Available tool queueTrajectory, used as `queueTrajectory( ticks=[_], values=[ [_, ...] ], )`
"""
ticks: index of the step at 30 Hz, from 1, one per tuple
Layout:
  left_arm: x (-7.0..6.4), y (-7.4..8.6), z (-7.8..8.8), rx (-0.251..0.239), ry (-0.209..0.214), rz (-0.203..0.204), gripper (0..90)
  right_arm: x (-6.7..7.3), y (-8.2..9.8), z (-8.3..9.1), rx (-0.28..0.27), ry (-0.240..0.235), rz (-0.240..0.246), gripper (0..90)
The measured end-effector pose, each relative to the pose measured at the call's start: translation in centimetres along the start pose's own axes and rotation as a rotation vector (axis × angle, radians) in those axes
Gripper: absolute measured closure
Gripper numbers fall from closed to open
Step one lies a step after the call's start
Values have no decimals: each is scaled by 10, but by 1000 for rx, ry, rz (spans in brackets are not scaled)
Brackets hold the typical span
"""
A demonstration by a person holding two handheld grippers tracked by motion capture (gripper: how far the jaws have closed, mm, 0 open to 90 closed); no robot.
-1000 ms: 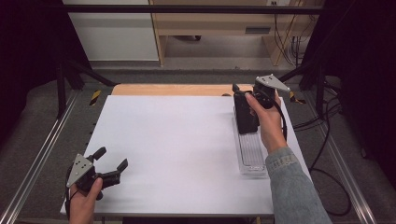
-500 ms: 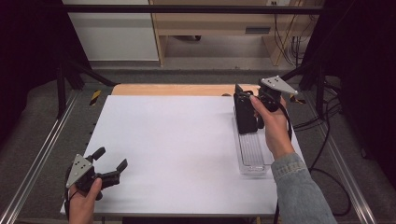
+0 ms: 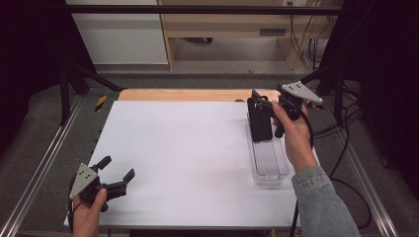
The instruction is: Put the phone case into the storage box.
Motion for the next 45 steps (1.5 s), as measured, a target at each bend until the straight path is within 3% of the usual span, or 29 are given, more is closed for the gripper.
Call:
queueTrajectory(
  ticks=[11,28,45],
  values=[
    [1,0,1,-2,-2,2,31,-5,0,11,14,8,15,94],
    [4,-1,3,-7,-20,-4,31,-17,-10,34,-12,7,40,98],
    [6,-1,4,-13,-20,-16,32,-31,-11,54,8,1,30,96]
  ],
)
Point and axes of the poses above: each handheld gripper's, and its own axes: z roughly backward along the jaws, y roughly out of its underside, x roughly to its left, the point moved 6 cm from there along -z, roughly forward along the jaws, and after that the axes turned 13 degrees about -x, right-handed, at the moved point
